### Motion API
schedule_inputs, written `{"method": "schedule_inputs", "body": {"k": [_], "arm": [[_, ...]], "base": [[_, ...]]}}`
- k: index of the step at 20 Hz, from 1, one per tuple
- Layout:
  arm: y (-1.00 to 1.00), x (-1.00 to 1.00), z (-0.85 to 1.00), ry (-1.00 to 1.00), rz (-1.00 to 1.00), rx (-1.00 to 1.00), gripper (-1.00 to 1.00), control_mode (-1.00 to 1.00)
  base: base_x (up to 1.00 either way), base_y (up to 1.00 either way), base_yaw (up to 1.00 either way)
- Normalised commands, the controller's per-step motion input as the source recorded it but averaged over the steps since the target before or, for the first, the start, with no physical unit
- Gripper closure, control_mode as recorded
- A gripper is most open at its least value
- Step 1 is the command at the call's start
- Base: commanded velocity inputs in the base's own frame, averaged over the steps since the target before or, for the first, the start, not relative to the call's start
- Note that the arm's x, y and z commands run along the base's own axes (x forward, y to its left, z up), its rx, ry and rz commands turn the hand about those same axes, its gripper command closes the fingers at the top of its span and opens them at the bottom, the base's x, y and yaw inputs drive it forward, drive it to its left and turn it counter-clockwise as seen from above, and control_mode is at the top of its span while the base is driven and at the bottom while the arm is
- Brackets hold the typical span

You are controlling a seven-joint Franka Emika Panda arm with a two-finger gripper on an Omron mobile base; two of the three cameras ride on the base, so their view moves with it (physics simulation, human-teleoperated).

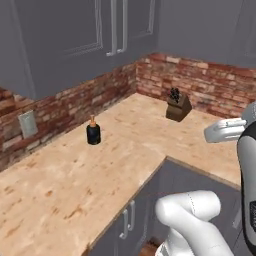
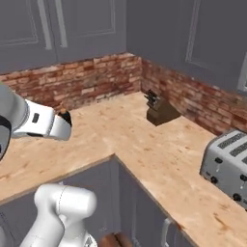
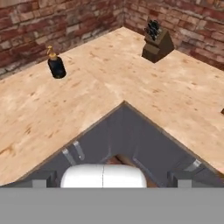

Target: Close all open cabinet doors.

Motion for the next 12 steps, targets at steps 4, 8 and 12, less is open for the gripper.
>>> {"method": "schedule_inputs", "body": {"k": [4, 8, 12], "arm": [[0.00, 0.00, 0.00, 0.00, 0.00, 0.00, -1.00, 1.00], [0.00, 0.00, 0.00, 0.00, 0.00, 0.00, -1.00, 1.00], [0.00, 0.00, 0.00, 0.00, 0.00, 0.00, -1.00, 1.00]], "base": [[-0.30, 0.00, -0.90], [-0.26, 0.00, -0.89], [-0.12, 0.00, -0.86]]}}
